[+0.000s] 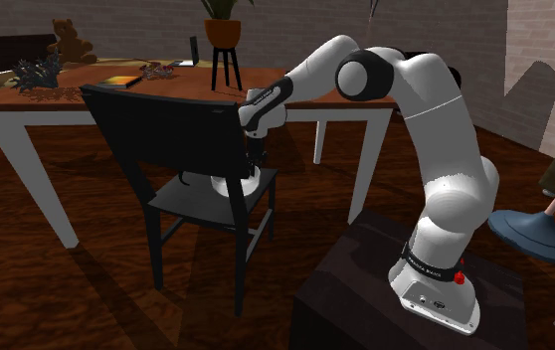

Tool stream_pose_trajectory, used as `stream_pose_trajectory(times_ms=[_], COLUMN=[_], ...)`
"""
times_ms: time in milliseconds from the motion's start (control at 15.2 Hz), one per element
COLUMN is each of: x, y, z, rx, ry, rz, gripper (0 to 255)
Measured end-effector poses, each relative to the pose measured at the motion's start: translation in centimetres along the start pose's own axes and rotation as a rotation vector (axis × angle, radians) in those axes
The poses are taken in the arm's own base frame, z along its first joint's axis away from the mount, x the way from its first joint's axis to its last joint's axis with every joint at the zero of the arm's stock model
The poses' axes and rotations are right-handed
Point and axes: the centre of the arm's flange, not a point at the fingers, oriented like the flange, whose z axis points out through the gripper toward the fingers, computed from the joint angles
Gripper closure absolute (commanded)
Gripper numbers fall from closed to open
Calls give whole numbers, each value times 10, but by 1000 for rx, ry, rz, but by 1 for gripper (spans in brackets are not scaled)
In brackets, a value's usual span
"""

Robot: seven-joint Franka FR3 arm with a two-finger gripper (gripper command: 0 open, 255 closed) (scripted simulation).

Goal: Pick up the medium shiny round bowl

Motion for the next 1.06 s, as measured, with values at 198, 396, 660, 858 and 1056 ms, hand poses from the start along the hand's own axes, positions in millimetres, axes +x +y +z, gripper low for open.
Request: stream_pose_trajectory(times_ms=[198,396,660,858,1056], x=[-1,-2,-1,-4,-11], y=[-2,-3,-5,-6,-8], z=[-11,-25,-47,-51,-57], rx=[0,0,0,0,2], ry=[-1,-1,-1,-32,-70], rz=[0,0,0,3,-1], gripper=[255,255,255,255,255])
